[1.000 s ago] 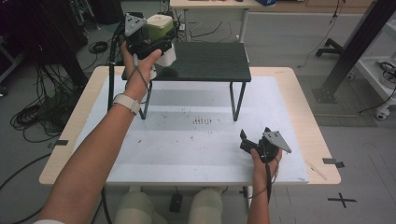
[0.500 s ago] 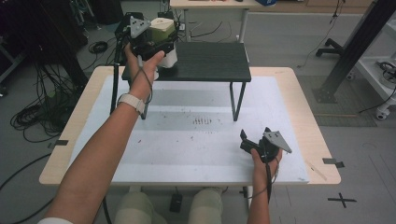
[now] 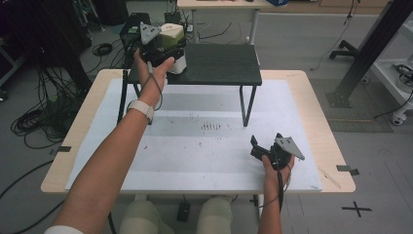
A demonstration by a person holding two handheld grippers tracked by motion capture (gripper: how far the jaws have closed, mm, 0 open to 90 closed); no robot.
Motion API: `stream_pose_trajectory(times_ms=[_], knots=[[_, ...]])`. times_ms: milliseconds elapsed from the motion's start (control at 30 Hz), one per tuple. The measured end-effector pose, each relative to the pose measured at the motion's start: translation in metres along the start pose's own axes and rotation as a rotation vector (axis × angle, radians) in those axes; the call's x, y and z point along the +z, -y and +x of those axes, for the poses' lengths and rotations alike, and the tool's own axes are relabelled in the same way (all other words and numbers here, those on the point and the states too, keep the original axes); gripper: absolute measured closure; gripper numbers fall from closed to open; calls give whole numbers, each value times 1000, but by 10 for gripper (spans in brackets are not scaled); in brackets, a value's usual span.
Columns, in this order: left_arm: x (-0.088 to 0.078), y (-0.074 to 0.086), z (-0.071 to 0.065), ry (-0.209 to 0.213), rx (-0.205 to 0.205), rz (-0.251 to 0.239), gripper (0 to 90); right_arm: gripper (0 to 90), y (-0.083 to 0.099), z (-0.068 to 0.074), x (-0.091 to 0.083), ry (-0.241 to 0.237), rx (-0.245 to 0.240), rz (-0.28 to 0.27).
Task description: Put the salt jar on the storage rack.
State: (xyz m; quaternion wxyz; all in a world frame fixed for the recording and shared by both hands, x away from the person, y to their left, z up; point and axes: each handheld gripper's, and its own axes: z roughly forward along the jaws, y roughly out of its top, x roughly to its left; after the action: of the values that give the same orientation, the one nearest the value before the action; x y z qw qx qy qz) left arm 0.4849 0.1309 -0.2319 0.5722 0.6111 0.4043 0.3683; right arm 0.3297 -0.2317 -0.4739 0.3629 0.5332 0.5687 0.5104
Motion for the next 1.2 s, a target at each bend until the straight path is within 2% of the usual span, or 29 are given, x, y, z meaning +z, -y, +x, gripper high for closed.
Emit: stream_pose_trajectory(times_ms=[167,1000,1100,1200], knots=[[0,1,-2,-14,14,-4,298,29,0,0,0,0,1,1],[-1,3,-3,-28,22,-28,295,28,0,0,0,1,-1,-3],[-3,0,-4,-39,8,-57,270,29,0,0,0,1,-1,-3],[-5,-2,-2,-50,-8,-65,200,28,0,0,0,2,-2,-3]])
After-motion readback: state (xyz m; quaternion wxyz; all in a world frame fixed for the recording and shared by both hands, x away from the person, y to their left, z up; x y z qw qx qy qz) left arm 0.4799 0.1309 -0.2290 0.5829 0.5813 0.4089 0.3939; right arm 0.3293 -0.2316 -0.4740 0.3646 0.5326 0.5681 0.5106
